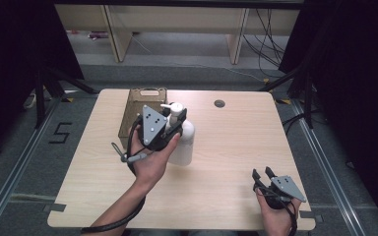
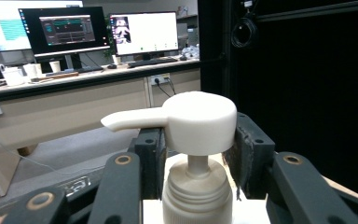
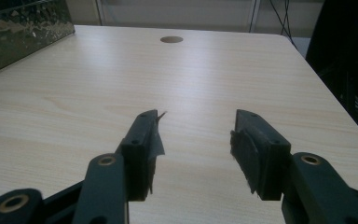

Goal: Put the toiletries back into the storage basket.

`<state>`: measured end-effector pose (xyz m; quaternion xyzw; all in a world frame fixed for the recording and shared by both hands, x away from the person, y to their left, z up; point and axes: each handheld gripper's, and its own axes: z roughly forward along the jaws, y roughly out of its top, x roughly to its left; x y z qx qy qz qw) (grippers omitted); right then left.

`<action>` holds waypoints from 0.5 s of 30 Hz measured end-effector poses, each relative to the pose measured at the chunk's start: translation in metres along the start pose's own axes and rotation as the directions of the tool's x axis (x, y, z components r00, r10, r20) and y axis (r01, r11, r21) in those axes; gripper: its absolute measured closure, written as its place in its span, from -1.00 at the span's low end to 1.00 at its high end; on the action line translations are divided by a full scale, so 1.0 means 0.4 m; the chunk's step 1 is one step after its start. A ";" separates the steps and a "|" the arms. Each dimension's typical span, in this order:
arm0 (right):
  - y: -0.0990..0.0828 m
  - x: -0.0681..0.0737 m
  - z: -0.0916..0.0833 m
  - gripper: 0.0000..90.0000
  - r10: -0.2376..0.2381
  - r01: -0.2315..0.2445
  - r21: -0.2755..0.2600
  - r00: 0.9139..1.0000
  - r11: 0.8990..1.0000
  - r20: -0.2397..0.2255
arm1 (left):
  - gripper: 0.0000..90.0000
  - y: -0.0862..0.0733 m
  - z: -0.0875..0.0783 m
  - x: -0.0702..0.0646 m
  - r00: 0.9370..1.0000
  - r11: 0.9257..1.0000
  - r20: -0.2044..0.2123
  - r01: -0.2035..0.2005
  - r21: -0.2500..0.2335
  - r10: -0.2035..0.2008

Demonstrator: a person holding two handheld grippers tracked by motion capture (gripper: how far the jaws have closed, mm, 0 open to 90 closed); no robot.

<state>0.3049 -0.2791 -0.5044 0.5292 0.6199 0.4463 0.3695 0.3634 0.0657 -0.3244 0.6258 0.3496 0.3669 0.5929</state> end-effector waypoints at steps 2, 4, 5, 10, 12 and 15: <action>0.000 -0.001 -0.001 0.13 -0.005 0.005 0.002 1.000 1.000 -0.004 | 0.32 0.002 -0.005 0.010 1.000 1.000 -0.006 0.001 0.000 -0.001; 0.000 0.000 0.000 0.13 -0.002 0.002 -0.001 1.000 1.000 -0.010 | 0.32 0.006 -0.010 0.022 1.000 1.000 -0.014 0.001 -0.005 -0.001; -0.001 0.001 0.000 0.13 0.009 -0.009 0.001 1.000 1.000 -0.014 | 0.32 0.008 -0.012 0.029 1.000 1.000 -0.016 -0.012 -0.007 0.011; -0.002 -0.001 0.001 0.12 -0.012 0.012 -0.013 1.000 1.000 0.001 | 0.32 0.011 -0.025 0.049 0.999 1.000 -0.046 -0.010 -0.005 0.010; -0.005 0.008 -0.002 0.12 0.032 -0.032 0.006 0.999 0.999 0.001 | 0.32 0.011 -0.030 0.059 0.998 1.000 -0.056 -0.006 -0.007 0.005; -0.008 0.004 0.003 0.11 0.006 -0.007 -0.009 1.000 1.000 -0.015 | 0.32 0.012 -0.036 0.071 0.998 1.000 -0.066 -0.005 -0.008 0.004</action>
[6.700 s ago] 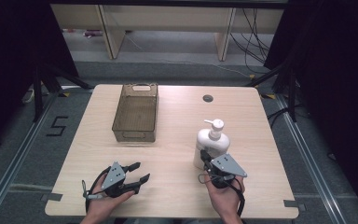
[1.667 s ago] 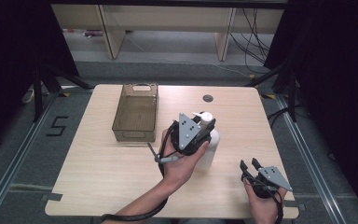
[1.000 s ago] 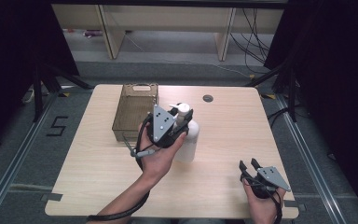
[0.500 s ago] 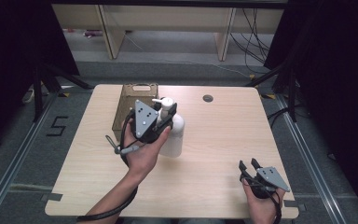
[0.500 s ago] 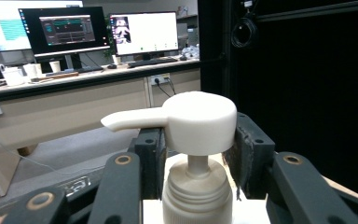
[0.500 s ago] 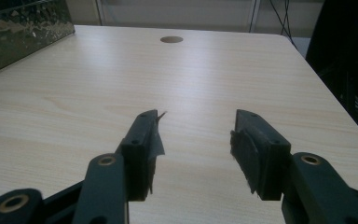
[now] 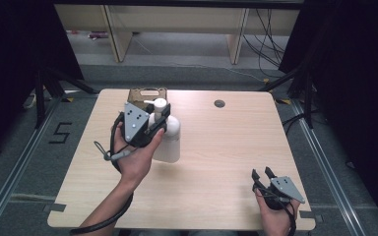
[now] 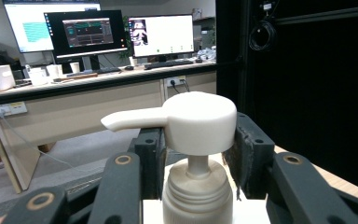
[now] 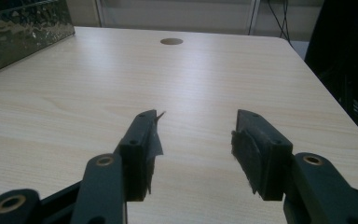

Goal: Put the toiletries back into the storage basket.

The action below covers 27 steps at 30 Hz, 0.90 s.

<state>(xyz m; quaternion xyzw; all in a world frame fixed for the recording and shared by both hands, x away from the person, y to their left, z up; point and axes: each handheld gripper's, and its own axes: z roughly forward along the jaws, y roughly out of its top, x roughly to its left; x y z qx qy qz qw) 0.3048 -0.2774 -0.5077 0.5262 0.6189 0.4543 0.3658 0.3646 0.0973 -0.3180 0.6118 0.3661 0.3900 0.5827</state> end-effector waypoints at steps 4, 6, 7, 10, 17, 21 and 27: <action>-0.002 -0.001 0.002 0.10 -0.008 0.007 -0.003 1.000 1.000 -0.014 | 0.32 0.004 -0.006 0.012 1.000 1.000 -0.011 0.019 0.002 -0.019; -0.003 0.001 0.001 0.10 -0.012 0.012 0.001 1.000 1.000 0.008 | 0.32 0.008 -0.010 0.019 1.000 1.000 -0.016 0.022 -0.002 -0.022; -0.003 0.000 0.001 0.10 -0.012 0.012 -0.001 1.000 1.000 0.009 | 0.32 0.011 -0.011 0.026 1.000 1.000 -0.021 0.001 -0.009 -0.001; -0.006 -0.001 0.002 0.10 -0.022 0.022 -0.009 1.000 1.000 0.018 | 0.32 0.016 -0.017 0.036 0.999 1.000 -0.029 0.015 -0.008 -0.015; -0.014 -0.003 0.003 0.06 -0.001 0.001 -0.004 0.999 1.000 0.034 | 0.32 0.021 -0.024 0.055 0.999 1.000 -0.043 0.018 -0.014 -0.018; -0.014 -0.004 0.004 0.05 -0.006 0.006 -0.018 1.000 1.000 0.029 | 0.32 0.025 -0.026 0.065 0.999 1.000 -0.049 0.017 -0.016 -0.018; -0.013 -0.005 0.003 0.04 -0.026 0.026 -0.003 0.999 1.000 0.031 | 0.32 0.037 -0.028 0.076 0.998 1.000 -0.060 0.016 -0.025 -0.018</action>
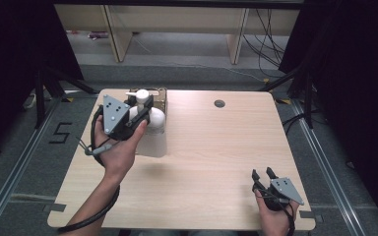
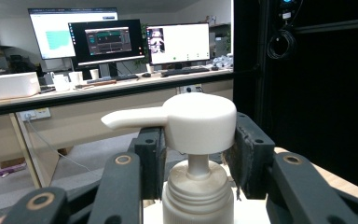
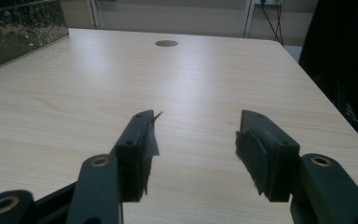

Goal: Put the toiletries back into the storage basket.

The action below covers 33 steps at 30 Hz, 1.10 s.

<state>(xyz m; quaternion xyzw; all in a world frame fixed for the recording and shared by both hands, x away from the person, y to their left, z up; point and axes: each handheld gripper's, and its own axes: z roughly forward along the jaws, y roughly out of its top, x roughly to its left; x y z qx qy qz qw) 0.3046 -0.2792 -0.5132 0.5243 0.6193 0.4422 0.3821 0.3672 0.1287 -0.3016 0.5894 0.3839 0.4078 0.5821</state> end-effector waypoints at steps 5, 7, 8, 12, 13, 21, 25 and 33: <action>-0.001 -0.001 0.001 0.04 -0.014 0.014 -0.017 1.000 1.000 0.008 | 0.32 0.011 0.000 0.009 1.000 1.000 -0.009 -0.007 -0.007 0.007; -0.001 0.004 0.000 0.04 0.012 -0.012 -0.003 1.000 1.000 -0.002 | 0.32 0.014 0.000 0.013 1.000 1.000 -0.015 -0.008 -0.010 0.007; 0.000 0.003 0.000 0.04 0.005 -0.005 -0.007 1.000 1.000 0.002 | 0.32 0.015 0.000 0.015 1.000 1.000 -0.018 -0.006 -0.012 0.006; -0.001 0.002 0.002 0.04 -0.001 0.001 -0.016 1.000 1.000 0.004 | 0.32 0.017 0.001 0.023 1.000 1.000 -0.031 0.000 -0.014 0.000; 0.000 0.001 0.000 0.04 -0.004 0.004 -0.010 1.000 1.000 0.006 | 0.32 0.017 0.002 0.025 0.999 1.000 -0.033 0.002 -0.016 -0.002; 0.000 0.003 0.001 0.04 0.009 -0.009 -0.002 1.000 1.000 -0.009 | 0.32 0.020 0.008 0.048 0.998 1.000 -0.070 -0.004 -0.017 0.003; -0.001 0.004 0.003 0.04 0.014 -0.014 -0.011 1.000 1.000 -0.008 | 0.32 0.021 0.013 0.059 0.996 1.000 -0.087 -0.009 -0.015 0.007; -0.001 0.004 0.004 0.03 0.011 -0.011 -0.008 1.000 1.000 -0.013 | 0.32 0.020 0.024 0.079 0.993 1.000 -0.115 -0.006 -0.010 0.005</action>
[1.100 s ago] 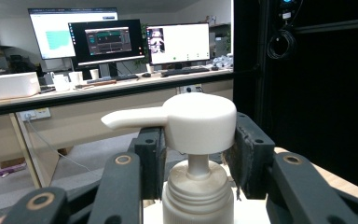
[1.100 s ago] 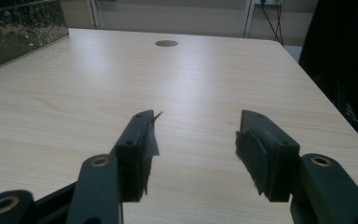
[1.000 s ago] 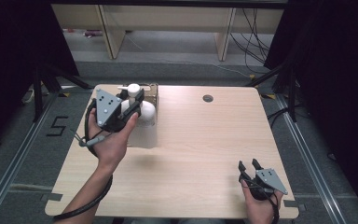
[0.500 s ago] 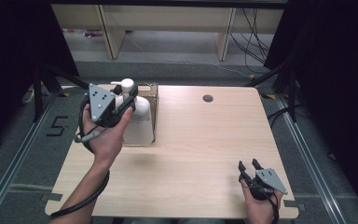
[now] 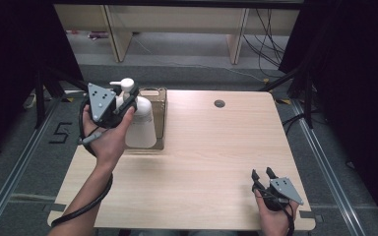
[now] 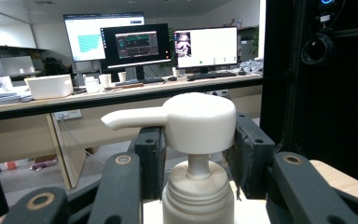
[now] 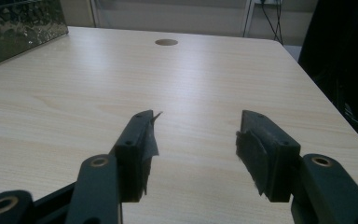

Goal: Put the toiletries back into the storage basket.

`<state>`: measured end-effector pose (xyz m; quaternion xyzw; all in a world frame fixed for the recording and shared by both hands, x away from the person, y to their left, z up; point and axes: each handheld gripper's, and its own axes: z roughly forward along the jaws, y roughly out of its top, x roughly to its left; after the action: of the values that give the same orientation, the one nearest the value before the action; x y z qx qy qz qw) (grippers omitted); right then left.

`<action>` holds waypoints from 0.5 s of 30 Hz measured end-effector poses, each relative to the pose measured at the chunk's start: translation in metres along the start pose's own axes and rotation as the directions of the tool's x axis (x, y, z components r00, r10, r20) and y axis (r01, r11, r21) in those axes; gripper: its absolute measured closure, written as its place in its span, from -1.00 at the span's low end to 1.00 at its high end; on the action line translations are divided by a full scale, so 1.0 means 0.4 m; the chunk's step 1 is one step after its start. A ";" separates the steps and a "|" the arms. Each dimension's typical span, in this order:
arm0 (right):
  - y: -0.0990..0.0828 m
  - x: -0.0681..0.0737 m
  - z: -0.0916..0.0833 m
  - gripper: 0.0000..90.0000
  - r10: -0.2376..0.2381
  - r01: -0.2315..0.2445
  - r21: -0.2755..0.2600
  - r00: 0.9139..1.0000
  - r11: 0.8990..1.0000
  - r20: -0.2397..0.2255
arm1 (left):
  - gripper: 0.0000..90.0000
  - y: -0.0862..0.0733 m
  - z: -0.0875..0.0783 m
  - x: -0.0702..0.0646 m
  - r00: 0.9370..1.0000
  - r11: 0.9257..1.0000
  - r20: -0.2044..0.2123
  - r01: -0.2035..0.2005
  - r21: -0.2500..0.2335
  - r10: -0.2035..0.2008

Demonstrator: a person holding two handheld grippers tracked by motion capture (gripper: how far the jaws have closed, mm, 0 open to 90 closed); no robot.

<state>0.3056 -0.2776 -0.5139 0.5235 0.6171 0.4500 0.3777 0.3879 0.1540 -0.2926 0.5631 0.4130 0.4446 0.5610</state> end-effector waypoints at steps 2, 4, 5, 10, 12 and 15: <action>0.000 0.000 0.000 0.03 0.003 -0.003 -0.004 1.000 1.000 0.005 | 0.32 -0.002 0.004 0.004 1.000 1.000 -0.006 0.002 0.001 -0.002; 0.000 -0.001 0.000 0.03 -0.009 0.009 -0.005 1.000 1.000 0.008 | 0.32 -0.003 0.008 0.008 1.000 1.000 -0.010 0.001 0.002 -0.001; 0.000 0.001 0.000 0.03 0.003 -0.003 -0.002 1.000 1.000 0.006 | 0.32 -0.003 0.009 0.010 1.000 1.000 -0.012 0.000 0.004 0.000; 0.000 0.001 0.000 0.03 0.001 -0.001 0.000 1.000 1.000 0.003 | 0.32 -0.001 0.017 0.017 1.000 1.000 -0.017 0.005 0.000 -0.005; 0.000 0.001 0.000 0.03 -0.001 0.001 0.000 1.000 1.000 0.003 | 0.32 0.000 0.019 0.019 1.000 1.000 -0.020 0.003 -0.002 -0.003; 0.000 0.000 -0.001 0.03 -0.006 0.006 -0.001 1.000 1.000 0.007 | 0.32 0.001 0.025 0.022 1.000 1.000 -0.027 -0.002 -0.002 0.001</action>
<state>0.3054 -0.2777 -0.5138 0.5230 0.6173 0.4473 0.3812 0.3999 0.1597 -0.2916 0.5567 0.4196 0.4531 0.5557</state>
